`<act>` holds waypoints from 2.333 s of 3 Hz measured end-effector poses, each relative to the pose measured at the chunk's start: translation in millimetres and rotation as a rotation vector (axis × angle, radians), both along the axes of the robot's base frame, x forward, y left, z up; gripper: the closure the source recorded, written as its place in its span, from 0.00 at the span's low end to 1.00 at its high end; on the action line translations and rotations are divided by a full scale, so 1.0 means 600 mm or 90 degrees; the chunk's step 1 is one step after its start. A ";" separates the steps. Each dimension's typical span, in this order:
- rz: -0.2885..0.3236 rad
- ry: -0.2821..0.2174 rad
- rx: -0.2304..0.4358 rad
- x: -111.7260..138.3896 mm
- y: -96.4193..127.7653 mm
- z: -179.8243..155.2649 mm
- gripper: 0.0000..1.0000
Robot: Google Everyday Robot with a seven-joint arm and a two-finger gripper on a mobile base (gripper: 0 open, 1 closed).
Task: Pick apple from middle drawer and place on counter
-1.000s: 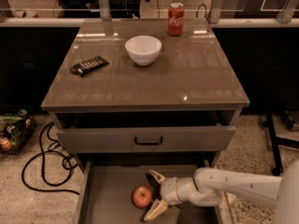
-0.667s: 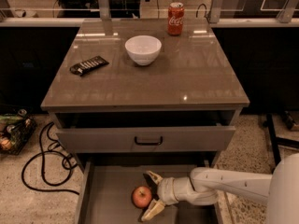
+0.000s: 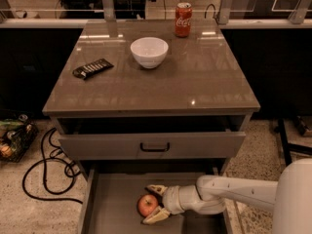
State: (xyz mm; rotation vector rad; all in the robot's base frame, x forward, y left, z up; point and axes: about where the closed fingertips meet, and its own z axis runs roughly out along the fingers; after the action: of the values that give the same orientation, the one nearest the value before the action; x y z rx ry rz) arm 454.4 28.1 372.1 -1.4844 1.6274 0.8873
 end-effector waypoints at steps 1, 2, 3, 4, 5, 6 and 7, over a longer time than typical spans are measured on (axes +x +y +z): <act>0.002 0.001 0.001 -0.001 0.002 0.000 0.47; 0.003 0.001 0.002 -0.002 0.005 -0.001 0.70; 0.005 0.002 0.003 -0.003 0.008 -0.001 0.92; 0.006 0.003 0.004 -0.004 0.010 -0.001 1.00; 0.006 0.003 0.004 -0.004 0.010 -0.001 1.00; 0.008 0.007 0.016 0.000 0.002 0.043 1.00; -0.002 0.008 0.031 -0.002 -0.017 0.116 1.00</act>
Offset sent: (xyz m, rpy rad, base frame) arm -0.0005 0.0013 -0.0002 0.0012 0.0010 0.0022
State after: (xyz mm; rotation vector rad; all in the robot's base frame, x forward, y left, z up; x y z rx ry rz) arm 453.0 17.9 441.6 -1.4461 1.6058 0.9298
